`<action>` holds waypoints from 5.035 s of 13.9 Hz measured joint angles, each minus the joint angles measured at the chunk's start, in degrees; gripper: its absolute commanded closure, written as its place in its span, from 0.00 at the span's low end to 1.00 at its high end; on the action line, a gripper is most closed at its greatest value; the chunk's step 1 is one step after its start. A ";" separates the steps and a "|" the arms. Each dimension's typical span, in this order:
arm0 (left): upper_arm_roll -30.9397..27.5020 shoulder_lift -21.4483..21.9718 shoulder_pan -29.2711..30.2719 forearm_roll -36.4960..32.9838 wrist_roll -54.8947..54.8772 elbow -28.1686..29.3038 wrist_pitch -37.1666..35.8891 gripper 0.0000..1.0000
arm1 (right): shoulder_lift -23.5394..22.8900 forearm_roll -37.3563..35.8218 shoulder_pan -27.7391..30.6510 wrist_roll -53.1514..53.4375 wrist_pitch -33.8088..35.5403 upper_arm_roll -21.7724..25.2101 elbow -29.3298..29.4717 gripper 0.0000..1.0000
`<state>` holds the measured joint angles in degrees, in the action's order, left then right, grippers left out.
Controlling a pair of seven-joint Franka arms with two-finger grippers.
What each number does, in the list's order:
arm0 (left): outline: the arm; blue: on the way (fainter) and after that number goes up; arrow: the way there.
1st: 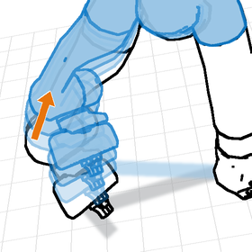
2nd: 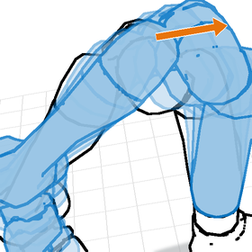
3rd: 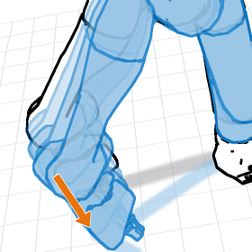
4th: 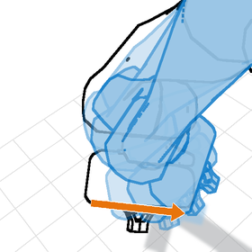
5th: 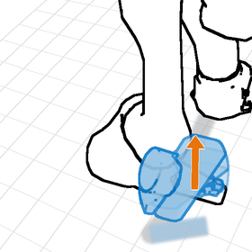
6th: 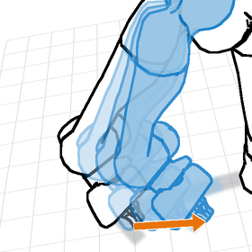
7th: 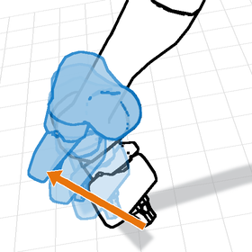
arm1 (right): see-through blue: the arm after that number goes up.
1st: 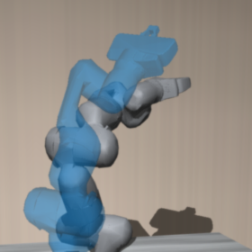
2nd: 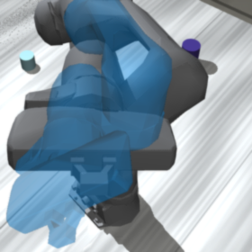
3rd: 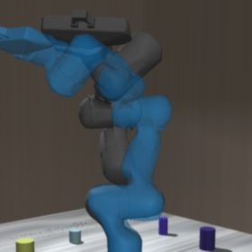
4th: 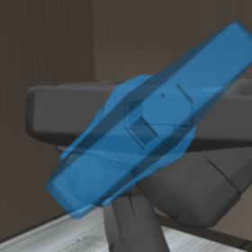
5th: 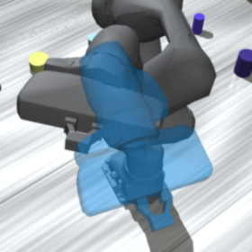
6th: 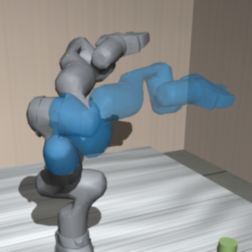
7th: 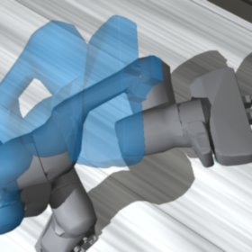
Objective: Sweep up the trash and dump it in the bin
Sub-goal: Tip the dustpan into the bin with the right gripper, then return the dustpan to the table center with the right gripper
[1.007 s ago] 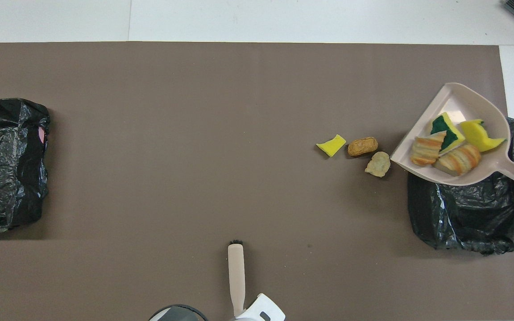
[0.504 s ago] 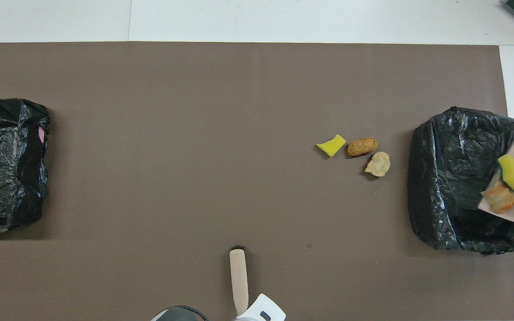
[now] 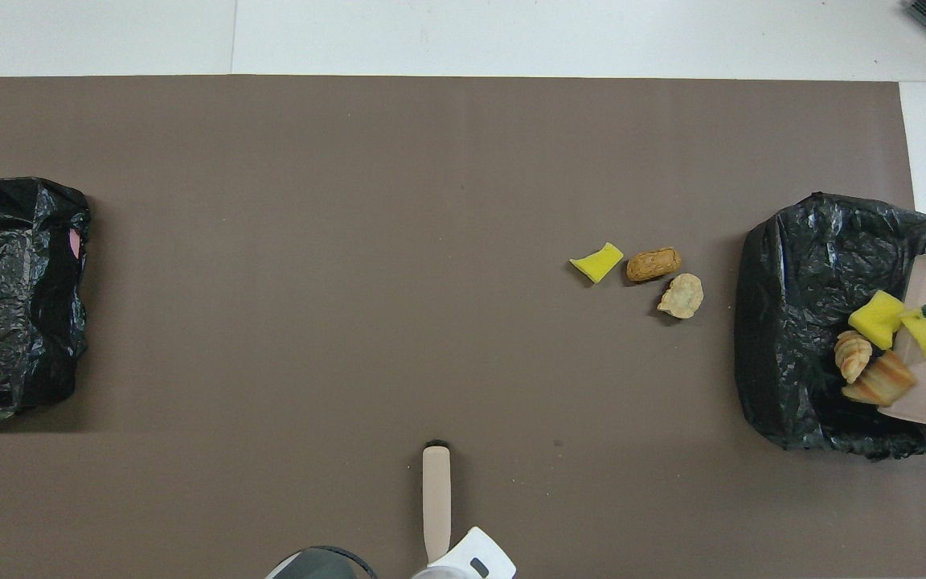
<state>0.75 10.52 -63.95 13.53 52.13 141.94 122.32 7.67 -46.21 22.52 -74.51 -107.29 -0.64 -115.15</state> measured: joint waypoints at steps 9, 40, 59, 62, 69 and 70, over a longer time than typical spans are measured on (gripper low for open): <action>-1.20 -4.21 14.93 -2.12 -11.29 -16.74 -5.98 0.00 | 0.21 -4.64 -1.38 -1.89 4.97 -0.49 8.68 1.00; -1.25 -7.60 55.24 -12.84 -58.37 -61.21 -43.20 0.00 | -38.59 48.02 -46.90 119.33 -1.10 -10.89 35.65 1.00; -1.34 -7.60 55.27 -12.88 -58.37 -61.17 -43.24 0.00 | -40.98 48.77 -49.74 119.32 -8.41 -10.62 36.20 0.00; -1.30 -7.60 55.27 -12.88 -58.37 -61.16 -43.44 0.00 | -37.69 47.15 -47.36 118.80 -6.76 -10.28 36.26 0.00; 0.43 -7.50 55.06 -12.69 -58.37 -60.21 -41.67 0.00 | -25.67 47.77 -41.41 111.17 12.40 -11.14 33.50 0.00; 0.66 -7.52 54.45 -12.58 -58.37 -59.24 -38.87 0.00 | -23.01 48.99 -43.11 111.98 14.26 -11.41 30.75 0.00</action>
<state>1.41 2.99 -9.50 0.95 -6.24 82.71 83.44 -15.34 2.78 -20.60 37.47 -93.04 -12.05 -84.41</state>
